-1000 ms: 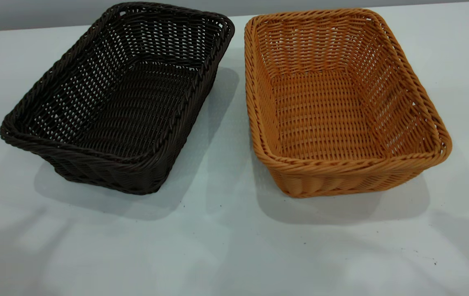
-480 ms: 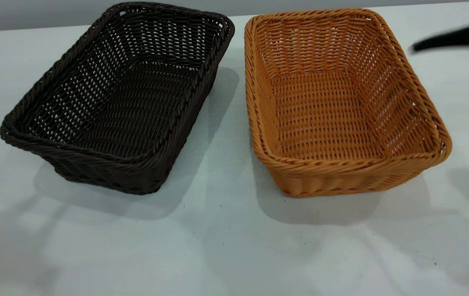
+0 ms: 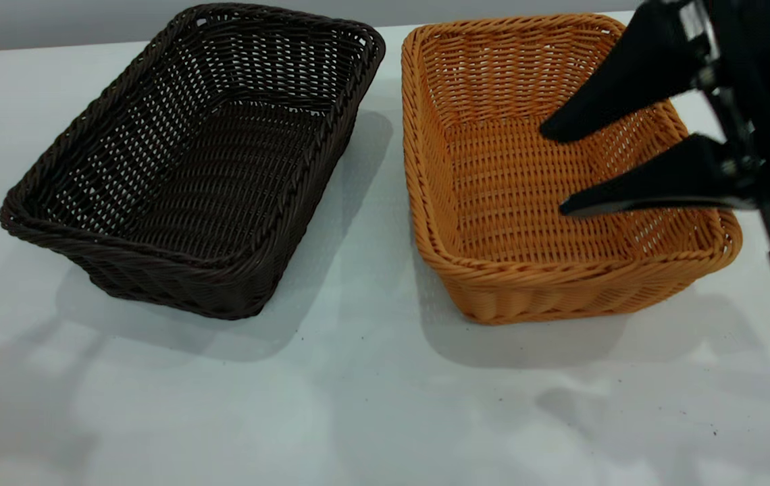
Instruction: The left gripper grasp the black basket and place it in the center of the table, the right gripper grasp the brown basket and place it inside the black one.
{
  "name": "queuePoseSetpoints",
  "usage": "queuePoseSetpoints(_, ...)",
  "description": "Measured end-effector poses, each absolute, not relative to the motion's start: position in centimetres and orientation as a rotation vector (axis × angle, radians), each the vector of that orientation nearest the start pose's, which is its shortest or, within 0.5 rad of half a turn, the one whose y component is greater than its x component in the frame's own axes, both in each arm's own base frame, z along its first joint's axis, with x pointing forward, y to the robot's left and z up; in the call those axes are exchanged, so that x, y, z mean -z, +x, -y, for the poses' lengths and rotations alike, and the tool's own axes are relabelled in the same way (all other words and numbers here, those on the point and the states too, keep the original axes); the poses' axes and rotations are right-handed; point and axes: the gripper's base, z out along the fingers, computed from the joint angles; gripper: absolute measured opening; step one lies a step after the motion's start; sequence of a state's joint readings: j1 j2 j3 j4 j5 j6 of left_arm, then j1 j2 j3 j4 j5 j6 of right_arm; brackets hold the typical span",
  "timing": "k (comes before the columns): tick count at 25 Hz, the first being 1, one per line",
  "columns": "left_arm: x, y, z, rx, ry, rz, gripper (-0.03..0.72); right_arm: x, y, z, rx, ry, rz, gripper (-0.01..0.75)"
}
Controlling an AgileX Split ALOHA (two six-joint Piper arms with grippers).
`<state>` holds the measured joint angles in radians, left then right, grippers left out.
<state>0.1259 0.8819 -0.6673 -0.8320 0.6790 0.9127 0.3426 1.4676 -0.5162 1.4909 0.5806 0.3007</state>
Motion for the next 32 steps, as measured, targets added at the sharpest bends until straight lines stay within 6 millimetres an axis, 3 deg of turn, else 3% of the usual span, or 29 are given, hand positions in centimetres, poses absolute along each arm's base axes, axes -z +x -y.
queuePoseSetpoints(9,-29.7,18.4,1.9,0.352,0.335,-2.163,0.344,-13.8,21.2,-12.7,-1.209,1.834,-2.531,0.337)
queuePoseSetpoints(15,-28.8,19.3,1.7,0.358,0.321,-2.200,0.344,-13.4,21.5,-13.2,-1.293,1.701,-2.561,0.357)
queuePoseSetpoints(21,-28.7,19.8,1.9,0.382,0.342,-2.177,0.344,-13.4,21.9,-13.2,-1.326,1.608,-2.541,0.484)
queuePoseSetpoints(28,-29.0,19.9,2.1,0.403,0.353,-2.140,0.344,-13.3,21.9,-13.2,-1.325,1.653,-2.531,0.521)
queuePoseSetpoints(32,-29.0,19.9,2.1,0.404,0.353,-2.140,0.344,-12.3,21.9,-13.2,-1.285,1.697,-2.552,0.521)
